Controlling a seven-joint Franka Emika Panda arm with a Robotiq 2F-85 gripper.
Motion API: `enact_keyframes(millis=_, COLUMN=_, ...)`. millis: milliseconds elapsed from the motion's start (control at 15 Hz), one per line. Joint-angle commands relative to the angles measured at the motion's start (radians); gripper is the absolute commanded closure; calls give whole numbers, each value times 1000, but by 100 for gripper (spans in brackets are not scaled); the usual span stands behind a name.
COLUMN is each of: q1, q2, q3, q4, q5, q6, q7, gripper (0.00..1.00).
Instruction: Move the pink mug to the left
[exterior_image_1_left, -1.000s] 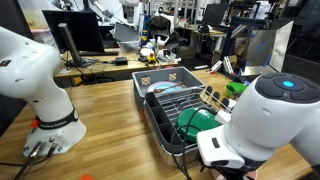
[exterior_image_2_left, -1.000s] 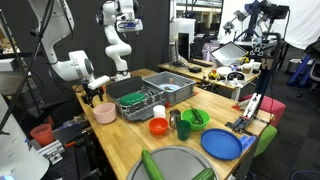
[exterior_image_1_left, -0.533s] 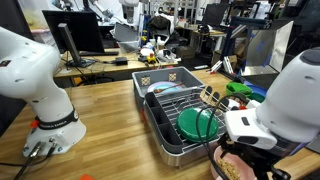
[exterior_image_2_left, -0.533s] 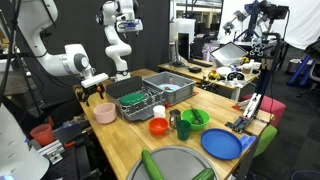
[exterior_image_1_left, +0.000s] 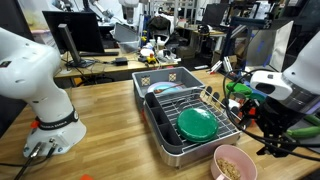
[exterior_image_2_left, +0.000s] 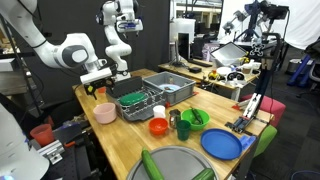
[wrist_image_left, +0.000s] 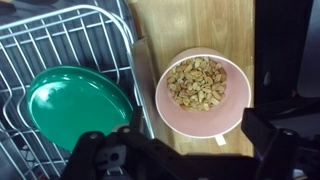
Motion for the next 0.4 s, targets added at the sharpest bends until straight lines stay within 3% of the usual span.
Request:
enact_keyframes(millis=0, q1=80, q2=1, q3=-95, q4=1, q5=14, q6=-1, q7=6, gripper=0)
enact_keyframes(millis=333, q1=92, q2=0, q3=-99, q4=1, q5=46, q6=-3, q7=4, gripper=0)
